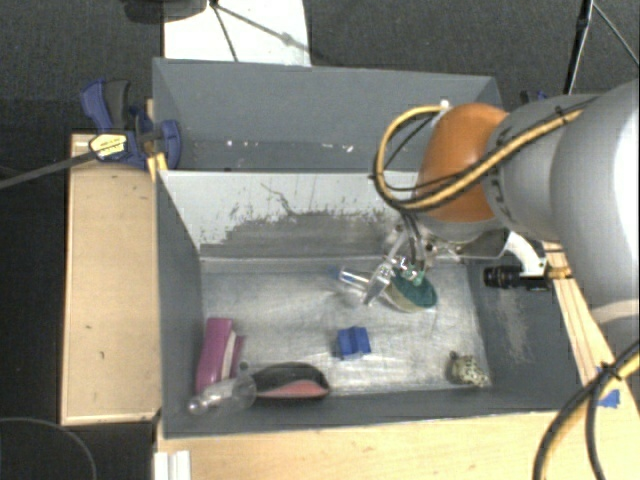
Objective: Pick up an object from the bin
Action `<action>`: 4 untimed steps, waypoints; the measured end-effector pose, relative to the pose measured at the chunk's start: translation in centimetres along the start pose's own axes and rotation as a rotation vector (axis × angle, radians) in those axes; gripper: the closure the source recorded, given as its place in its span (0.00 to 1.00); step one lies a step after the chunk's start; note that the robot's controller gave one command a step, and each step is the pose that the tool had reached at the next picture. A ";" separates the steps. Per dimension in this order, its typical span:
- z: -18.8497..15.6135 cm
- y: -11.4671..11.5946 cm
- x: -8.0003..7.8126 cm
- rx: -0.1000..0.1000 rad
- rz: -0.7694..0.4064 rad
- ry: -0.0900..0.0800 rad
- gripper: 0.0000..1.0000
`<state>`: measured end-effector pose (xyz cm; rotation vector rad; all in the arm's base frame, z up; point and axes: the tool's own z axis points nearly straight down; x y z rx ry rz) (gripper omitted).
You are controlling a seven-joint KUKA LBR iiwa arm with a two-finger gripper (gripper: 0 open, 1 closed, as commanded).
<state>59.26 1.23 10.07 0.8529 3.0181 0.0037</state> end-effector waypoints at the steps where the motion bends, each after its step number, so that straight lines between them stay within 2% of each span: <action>1: 2.7 -2.2 -0.9 -0.001 0.147 0.001 0.00; 2: 2.5 -2.1 -1.0 0.001 0.137 0.000 0.00; 3: 2.3 -2.1 -1.2 -0.001 0.134 -0.006 1.00; 4: -10.3 -2.0 -1.5 -0.002 0.122 -0.004 1.00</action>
Offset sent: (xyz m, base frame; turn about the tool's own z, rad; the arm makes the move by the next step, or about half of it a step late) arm -0.0060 -0.0245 -0.0307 0.1505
